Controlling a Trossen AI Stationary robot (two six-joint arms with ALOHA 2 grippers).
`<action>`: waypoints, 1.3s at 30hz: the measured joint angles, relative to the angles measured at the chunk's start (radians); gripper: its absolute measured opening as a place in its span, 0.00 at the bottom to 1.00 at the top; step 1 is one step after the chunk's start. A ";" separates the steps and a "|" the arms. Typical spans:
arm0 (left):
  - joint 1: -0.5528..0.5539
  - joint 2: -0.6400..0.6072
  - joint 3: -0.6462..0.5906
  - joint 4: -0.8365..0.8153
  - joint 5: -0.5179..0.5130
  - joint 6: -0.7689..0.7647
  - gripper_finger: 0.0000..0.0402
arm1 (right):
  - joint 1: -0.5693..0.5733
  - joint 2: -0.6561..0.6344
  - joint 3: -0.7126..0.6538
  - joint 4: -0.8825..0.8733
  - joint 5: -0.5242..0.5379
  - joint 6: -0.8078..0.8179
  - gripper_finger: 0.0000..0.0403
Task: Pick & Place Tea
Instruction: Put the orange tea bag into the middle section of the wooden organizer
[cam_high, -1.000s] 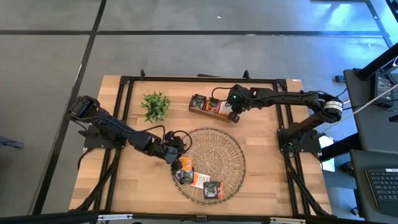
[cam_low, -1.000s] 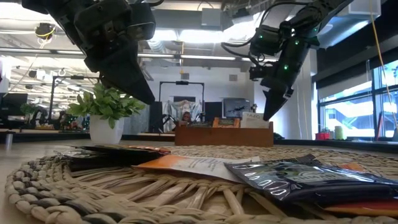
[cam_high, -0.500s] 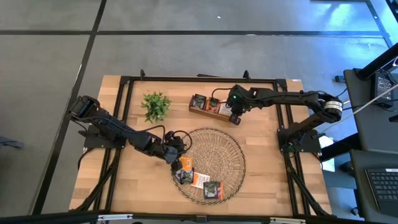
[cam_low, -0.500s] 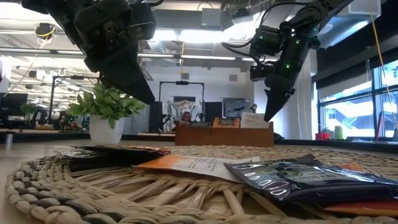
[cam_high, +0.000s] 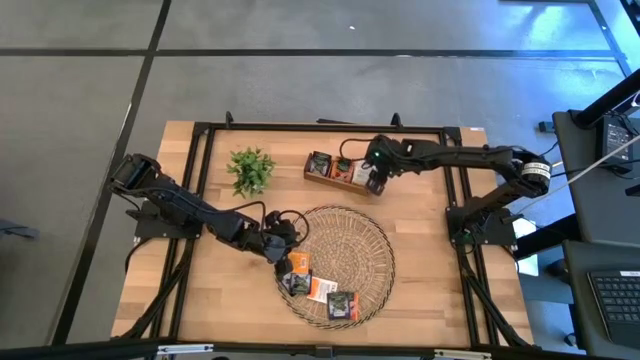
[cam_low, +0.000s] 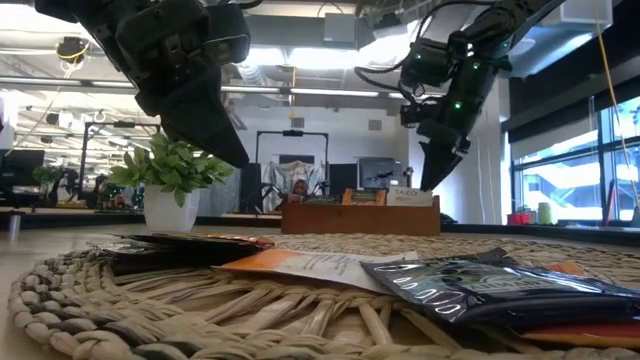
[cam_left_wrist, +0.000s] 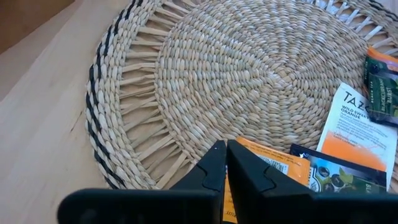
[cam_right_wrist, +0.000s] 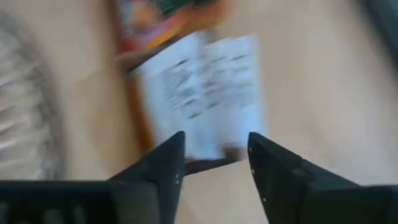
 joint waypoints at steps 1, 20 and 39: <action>-0.001 0.000 0.000 0.000 0.005 0.002 0.03 | 0.000 -0.001 0.010 0.000 0.037 0.007 0.47; -0.154 0.036 0.000 -0.008 0.139 -0.191 0.03 | 0.234 -0.013 -0.025 0.386 -0.329 -0.184 0.53; -0.123 0.165 0.000 -0.048 0.109 -0.459 0.02 | 0.579 0.263 -0.054 0.822 -0.215 -0.525 0.53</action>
